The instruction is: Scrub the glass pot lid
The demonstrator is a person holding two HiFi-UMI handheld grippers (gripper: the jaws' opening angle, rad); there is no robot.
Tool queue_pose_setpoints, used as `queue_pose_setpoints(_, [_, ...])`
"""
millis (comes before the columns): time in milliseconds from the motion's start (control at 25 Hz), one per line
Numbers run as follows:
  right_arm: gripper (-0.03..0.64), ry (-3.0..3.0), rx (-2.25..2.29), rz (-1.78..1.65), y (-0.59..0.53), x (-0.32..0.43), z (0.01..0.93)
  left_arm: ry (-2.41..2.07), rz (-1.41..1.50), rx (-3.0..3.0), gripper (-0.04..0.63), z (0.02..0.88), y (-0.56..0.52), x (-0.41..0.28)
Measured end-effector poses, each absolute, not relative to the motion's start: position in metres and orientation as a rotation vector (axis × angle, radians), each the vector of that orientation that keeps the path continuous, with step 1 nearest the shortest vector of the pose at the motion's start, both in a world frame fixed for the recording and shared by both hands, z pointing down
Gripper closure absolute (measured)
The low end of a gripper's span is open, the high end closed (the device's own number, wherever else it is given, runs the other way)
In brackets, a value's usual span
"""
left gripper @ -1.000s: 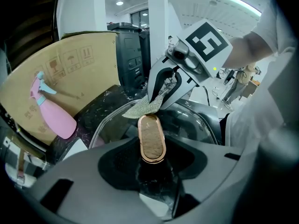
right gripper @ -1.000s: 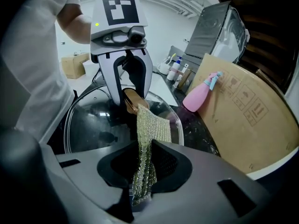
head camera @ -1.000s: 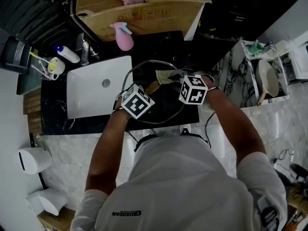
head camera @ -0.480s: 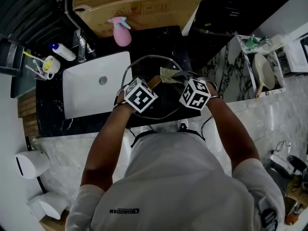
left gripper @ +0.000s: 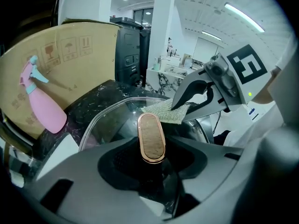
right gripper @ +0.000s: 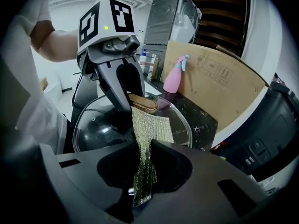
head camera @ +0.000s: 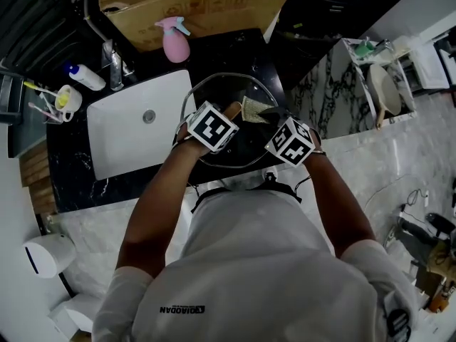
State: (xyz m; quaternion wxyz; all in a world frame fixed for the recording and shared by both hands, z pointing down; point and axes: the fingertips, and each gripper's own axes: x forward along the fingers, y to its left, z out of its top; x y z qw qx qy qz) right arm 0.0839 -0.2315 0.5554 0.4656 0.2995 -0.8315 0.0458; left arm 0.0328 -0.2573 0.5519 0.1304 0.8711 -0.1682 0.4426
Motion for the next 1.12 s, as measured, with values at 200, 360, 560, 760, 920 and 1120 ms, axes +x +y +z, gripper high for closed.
queue_pose_setpoints(200, [0.528,-2.024,0.827,0.21,-0.221,0.079,0.554,-0.434,1.247,2.506,0.411,0.554,-0.253,0.033])
queue_pose_setpoints(360, [0.527,-2.009,0.875,0.25,-0.216,0.072,0.554,-0.406,1.244,2.512,0.41,0.555,-0.253,0.033])
queue_pose_setpoints(560, [0.528,-1.997,0.924,0.26,-0.206,0.062,0.554,-0.379,1.272,2.52,0.407,0.556,-0.252,0.032])
queue_pose_setpoints(760, [0.528,-1.994,0.948,0.24,-0.197,0.058,0.552,-0.374,1.239,2.532,0.405,0.556,-0.251,0.032])
queue_pose_setpoints(920, [0.528,-2.002,0.908,0.202,-0.19,0.056,0.551,-0.399,1.252,2.531,0.405,0.554,-0.251,0.032])
queue_pose_setpoints(1120, [0.526,-2.013,0.857,0.156,-0.181,0.057,0.552,-0.463,1.234,2.534,0.405,0.554,-0.25,0.033])
